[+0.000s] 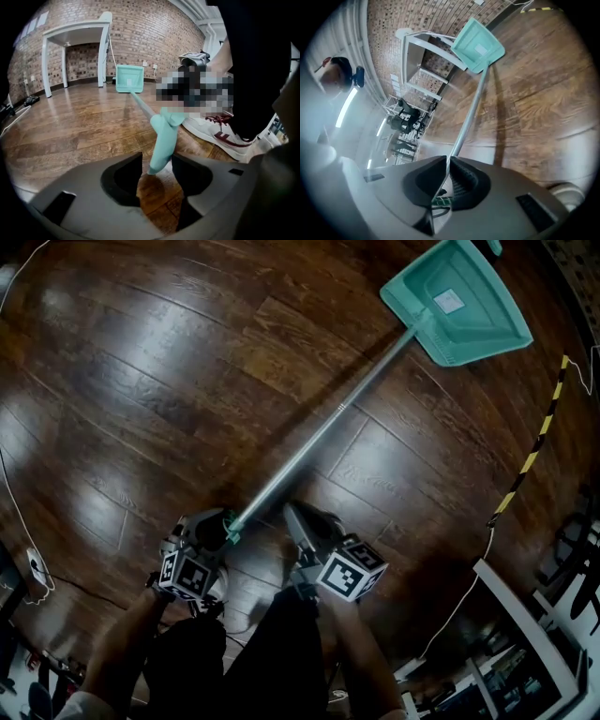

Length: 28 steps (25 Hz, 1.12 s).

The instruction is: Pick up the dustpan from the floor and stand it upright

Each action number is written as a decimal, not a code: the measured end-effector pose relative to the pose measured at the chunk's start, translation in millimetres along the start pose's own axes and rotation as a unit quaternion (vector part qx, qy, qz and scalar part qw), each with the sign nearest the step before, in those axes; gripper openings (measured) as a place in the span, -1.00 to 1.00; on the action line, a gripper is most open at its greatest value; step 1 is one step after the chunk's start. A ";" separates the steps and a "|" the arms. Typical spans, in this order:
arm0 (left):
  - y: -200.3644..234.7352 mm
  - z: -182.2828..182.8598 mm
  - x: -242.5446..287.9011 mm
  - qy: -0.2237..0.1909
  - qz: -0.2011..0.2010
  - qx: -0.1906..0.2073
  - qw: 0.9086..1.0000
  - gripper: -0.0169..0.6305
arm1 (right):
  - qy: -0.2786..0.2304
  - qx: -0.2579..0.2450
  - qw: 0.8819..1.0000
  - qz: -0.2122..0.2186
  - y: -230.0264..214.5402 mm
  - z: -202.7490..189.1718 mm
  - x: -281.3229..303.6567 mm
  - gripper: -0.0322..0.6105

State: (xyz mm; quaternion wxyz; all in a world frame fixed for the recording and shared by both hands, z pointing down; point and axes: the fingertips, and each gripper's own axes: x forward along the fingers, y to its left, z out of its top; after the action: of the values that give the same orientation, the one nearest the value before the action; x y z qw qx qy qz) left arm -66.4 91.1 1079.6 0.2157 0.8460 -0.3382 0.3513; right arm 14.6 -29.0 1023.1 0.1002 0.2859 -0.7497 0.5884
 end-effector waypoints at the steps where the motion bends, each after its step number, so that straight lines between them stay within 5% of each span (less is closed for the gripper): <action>1: 0.4 4.1 2.2 -0.002 -0.001 -0.002 1.000 -0.29 | 0.009 -0.009 1.000 0.011 1.4 -2.2 10.5 -0.81; 6: 14.3 11.7 6.2 0.001 0.013 -0.011 1.000 -0.42 | 0.009 -0.014 0.999 0.042 9.8 4.7 45.3 -0.81; 16: 13.1 47.7 -26.5 0.022 0.024 -0.006 0.999 -0.43 | -0.057 0.004 0.998 -0.008 26.4 32.5 -11.1 -0.81; 20: 4.1 83.9 -50.6 0.025 0.029 0.014 0.999 -0.44 | -0.049 -0.036 0.998 -0.023 51.4 52.3 -52.9 -0.81; 28: -5.7 195.1 -112.1 0.014 0.030 0.024 0.999 -0.46 | -0.113 -0.077 0.989 -0.056 111.0 148.0 -144.2 -0.81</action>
State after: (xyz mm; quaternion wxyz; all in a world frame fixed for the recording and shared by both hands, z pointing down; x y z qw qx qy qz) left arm -33.6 24.6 867.1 0.1892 0.8354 -0.3522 0.3772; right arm 99.2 -107.3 818.8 0.0691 0.3834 -0.7822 0.4862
